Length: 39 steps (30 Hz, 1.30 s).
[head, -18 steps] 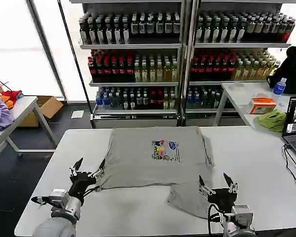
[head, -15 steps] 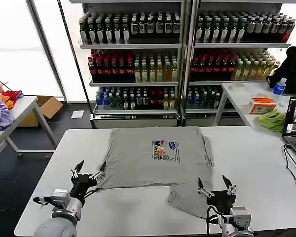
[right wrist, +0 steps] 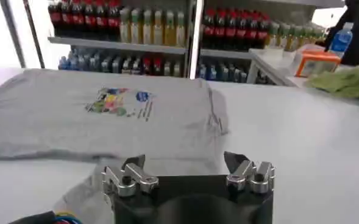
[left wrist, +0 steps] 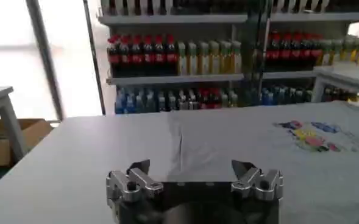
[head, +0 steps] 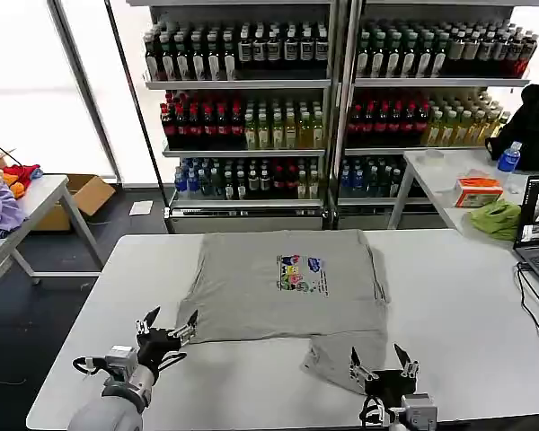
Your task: Fold and organize the clothes.
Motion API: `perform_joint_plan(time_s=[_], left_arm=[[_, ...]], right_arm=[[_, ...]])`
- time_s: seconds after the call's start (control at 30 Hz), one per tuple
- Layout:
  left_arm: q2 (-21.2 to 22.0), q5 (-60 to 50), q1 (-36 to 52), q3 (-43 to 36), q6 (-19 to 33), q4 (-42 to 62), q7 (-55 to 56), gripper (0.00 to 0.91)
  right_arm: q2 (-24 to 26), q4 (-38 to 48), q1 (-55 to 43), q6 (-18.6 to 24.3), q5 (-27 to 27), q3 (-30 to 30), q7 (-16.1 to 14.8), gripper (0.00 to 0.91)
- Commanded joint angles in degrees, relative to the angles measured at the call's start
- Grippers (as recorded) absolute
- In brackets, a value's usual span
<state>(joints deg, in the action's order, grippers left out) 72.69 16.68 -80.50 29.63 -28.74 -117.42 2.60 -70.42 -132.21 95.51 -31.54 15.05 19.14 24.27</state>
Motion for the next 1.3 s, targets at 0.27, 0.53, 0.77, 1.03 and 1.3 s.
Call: perform_joint_plan(time_s=[0.27, 0.53, 0.77, 1.03, 1.3], left_arm=[[0.1, -0.7, 0.9, -1.1, -1.4, 4.9, -0.5, 0.907], [0.2, -0.9, 1.1, -1.4, -1.4, 6.0, -0.6, 0.907], [0.3, -0.9, 0.6, -1.7, -1.4, 6.0, -0.7, 0.907], [0.5, -1.8, -0.1, -2.3, -1.4, 5.8, -0.8, 0.907], [0.7, -2.5, -0.6, -2.8, -1.9, 6.0, -0.9, 0.010]], right_arm=[[-0.7, 2.4, 0.5, 0.4, -0.3, -0.8, 0.9, 0.907], [-1.3, 3.1, 1.0, 0.1, -0.8, -2.0, 1.5, 0.907], [-1.5, 3.3, 1.6, 0.3, -0.8, -2.0, 1.7, 0.907], [-1.8, 4.4, 2.2, 1.0, -1.0, -2.3, 1.8, 0.907], [-1.7, 6.9, 2.5, 2.1, -1.4, -2.8, 1.7, 0.000]])
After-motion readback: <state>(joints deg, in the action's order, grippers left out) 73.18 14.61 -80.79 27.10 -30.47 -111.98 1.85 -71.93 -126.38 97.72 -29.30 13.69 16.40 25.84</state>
